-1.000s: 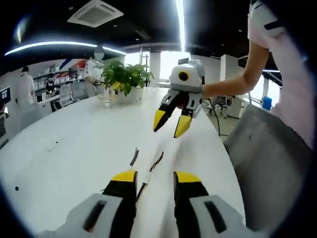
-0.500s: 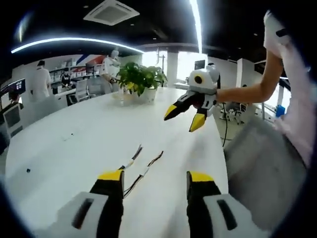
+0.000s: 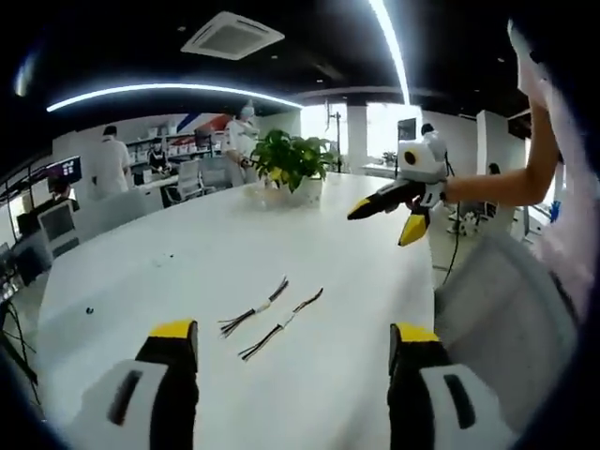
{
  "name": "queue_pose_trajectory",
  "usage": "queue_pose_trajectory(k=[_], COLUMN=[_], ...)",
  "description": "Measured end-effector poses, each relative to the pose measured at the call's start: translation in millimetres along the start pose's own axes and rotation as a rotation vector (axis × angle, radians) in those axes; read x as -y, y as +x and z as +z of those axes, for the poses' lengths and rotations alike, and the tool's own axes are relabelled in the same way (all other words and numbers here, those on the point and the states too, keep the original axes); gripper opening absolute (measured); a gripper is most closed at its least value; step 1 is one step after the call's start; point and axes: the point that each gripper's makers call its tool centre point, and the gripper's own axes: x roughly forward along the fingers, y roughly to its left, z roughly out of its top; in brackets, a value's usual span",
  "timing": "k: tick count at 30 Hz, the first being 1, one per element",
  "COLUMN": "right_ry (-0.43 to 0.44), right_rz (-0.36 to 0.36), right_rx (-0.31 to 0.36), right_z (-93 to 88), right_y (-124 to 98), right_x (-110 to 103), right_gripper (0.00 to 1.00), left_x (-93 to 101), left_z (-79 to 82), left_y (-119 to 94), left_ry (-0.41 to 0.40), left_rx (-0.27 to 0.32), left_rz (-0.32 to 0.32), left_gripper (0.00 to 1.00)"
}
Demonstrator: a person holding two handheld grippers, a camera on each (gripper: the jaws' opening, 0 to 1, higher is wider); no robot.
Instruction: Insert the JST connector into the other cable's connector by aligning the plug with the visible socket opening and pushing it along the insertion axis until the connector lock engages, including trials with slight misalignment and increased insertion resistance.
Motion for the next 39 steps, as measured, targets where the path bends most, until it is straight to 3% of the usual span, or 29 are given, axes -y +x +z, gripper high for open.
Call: queue_pose_trajectory(k=[4, 8, 12, 16, 19, 22, 27, 39], right_ry=[0.008, 0.03, 0.086, 0.077, 0.086, 0.006, 0.086, 0.067], right_rz=[-0.039, -0.058, -0.076, -0.111, -0.114, -0.155, -0.166, -0.21], right_rx=[0.007, 0.012, 0.041, 0.009, 0.007, -0.034, -0.012, -0.049], right_z=[-1.8, -3.8, -3.8, -16.4, -22.4, -29.5, -31.3, -36.6], right_y=[-8.3, -11.3, -11.9, -11.6, -11.6, -15.0, -15.2, -11.3], right_x=[0.5, -3.1, -8.0, -9.0, -14.1, -15.3, -17.2, -12.9], right_gripper=[0.84, 0.91, 0.92, 0.92, 0.92, 0.89, 0.89, 0.89], left_x=[-6.1, -5.8, -4.2, -1.0, 1.7, -0.7, -0.3, 2.5], left_z=[-2.4, -1.3, -3.7, -8.2, -4.3, -7.8, -7.1, -16.0], left_y=[-9.4, -17.8, -22.1, -25.5, -28.6, -29.1, -28.4, -19.3], left_ry=[-0.052, -0.07, -0.089, -0.099, -0.12, -0.102, -0.115, -0.152], left_rx=[-0.006, 0.006, 0.01, 0.006, 0.042, 0.024, 0.044, 0.04], left_rz=[0.078, 0.123, 0.152, 0.187, 0.211, 0.247, 0.285, 0.311], left_gripper=[0.96, 0.97, 0.98, 0.99, 0.99, 0.99, 0.99, 0.99])
